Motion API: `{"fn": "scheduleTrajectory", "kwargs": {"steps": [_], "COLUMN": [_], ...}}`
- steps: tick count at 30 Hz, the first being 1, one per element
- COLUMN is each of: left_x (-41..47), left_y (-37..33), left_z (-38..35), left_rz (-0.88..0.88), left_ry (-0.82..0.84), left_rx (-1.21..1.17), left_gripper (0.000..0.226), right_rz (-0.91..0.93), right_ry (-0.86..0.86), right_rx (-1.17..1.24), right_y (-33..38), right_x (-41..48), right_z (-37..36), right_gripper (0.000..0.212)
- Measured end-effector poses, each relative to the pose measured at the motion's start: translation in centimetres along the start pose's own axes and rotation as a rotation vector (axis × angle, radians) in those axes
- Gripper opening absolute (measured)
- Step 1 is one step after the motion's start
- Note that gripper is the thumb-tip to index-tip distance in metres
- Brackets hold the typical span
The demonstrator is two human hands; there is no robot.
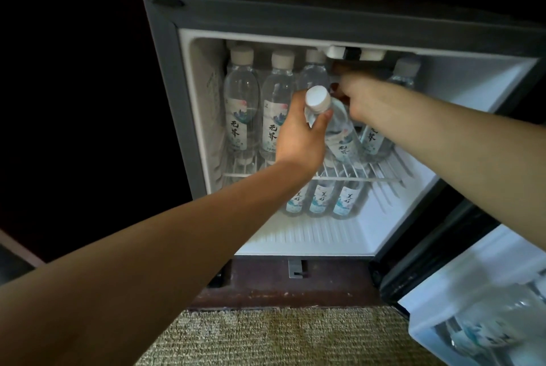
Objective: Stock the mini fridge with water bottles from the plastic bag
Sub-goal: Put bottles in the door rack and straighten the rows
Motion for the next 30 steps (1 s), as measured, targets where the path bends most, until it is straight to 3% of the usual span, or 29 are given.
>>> {"fn": "scheduleTrajectory", "kwargs": {"steps": [7, 12, 18, 23, 26, 30], "left_x": [0.1, 0.3, 0.7, 1.5, 1.2, 0.9], "left_y": [0.2, -0.2, -2.0, -3.3, -2.9, -0.7], "left_z": [0.0, 0.0, -1.1, -2.1, -2.8, -3.5], "left_rz": [0.024, -0.004, -0.067, -0.098, -0.103, -0.008], "left_ry": [-0.029, -0.147, -0.105, -0.010, 0.061, 0.121], "left_rx": [-0.031, 0.054, 0.110, 0.142, 0.157, 0.208], "left_gripper": [0.033, 0.036, 0.039, 0.042, 0.047, 0.044], "right_rz": [0.195, 0.485, 0.498, 0.415, 0.336, 0.365], "right_ry": [0.037, 0.010, -0.048, -0.119, -0.103, -0.122], "right_rx": [0.055, -0.095, -0.415, -0.529, -0.652, -0.706], "right_y": [-0.3, -3.9, -7.3, -7.0, -6.3, -5.3], "right_x": [-2.4, -5.2, -6.1, -4.9, -3.7, -3.3], "right_z": [1.3, 4.3, 5.3, 5.7, 5.6, 5.2], "right_gripper": [0.022, 0.043, 0.060, 0.046, 0.048, 0.047]}}
Point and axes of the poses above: each hand's wrist, its own x-axis towards the middle knuckle, its own z-axis out of the back of the hand, y = z × x, the point moved 9 cm from there along x, towards the middle knuckle, and after that the axes turned 8 degrees about x, right-handed, at the moved point
